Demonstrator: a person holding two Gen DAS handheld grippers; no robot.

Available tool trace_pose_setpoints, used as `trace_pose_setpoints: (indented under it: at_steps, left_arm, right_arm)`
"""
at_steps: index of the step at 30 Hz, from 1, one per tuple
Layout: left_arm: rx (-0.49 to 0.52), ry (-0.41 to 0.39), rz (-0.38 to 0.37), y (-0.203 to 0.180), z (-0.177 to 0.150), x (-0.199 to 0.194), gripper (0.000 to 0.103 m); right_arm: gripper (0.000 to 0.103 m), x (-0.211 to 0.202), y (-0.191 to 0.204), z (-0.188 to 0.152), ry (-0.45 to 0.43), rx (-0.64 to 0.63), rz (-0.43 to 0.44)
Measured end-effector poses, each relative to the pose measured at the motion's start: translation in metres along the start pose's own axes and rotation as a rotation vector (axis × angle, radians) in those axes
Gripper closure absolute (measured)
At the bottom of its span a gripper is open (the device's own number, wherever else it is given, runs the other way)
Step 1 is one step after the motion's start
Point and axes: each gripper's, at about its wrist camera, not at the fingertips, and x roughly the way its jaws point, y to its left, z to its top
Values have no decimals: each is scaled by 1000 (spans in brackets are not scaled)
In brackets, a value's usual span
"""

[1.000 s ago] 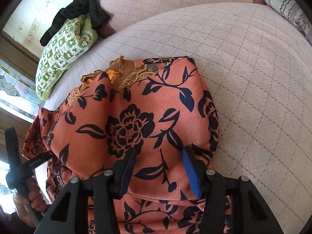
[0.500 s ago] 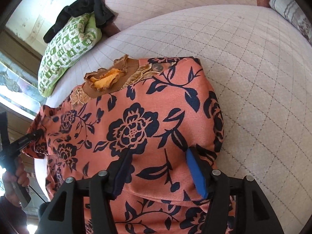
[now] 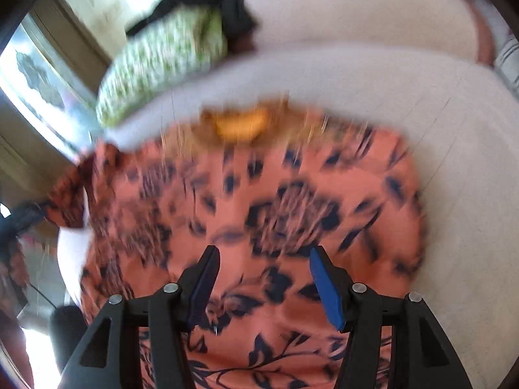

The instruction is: Fold small clothes

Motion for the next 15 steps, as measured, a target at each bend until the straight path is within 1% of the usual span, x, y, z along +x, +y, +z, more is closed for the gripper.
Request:
trace_pose_setpoints:
  at_steps: [1,2,4,5,7,9,11,12,13,15]
  left_arm:
    - [-46,24,-13,10,4,4,49]
    - [-119,44,-34,24,6,6,49]
    - [-200,42,-58,38,4,3,48]
    - [-230,35,-55,47,4,2,48]
    - [-252,29,-20,59,2,3,43]
    - [-278,19,-5,71,-4,0,43]
    - [-321,12,-12,83,-11,-2,42]
    - [-342,5,-19,87,-15,-4,39]
    - [-365,-4,-30,90,-21,-5,34]
    - [-373,-14,-50,89,-29,-7,31]
  right_arm:
    - [41,11,1,-2,42,1,-15]
    - [41,13,5,-3,16,-17,-41]
    - [41,11,14,-3,6,-64,-72]
    - [41,11,15,-4,5,-72,-75]
    - [41,12,13,-5,0,-62,-65]
    - [41,12,11,-6,-2,-63,-56]
    - [41,13,9,-5,-1,-65,-54]
    - [41,13,8,-7,0,-68,-56]
    - [41,13,9,-7,2,-72,-61]
    - [40,13,12,-7,4,-80,-70]
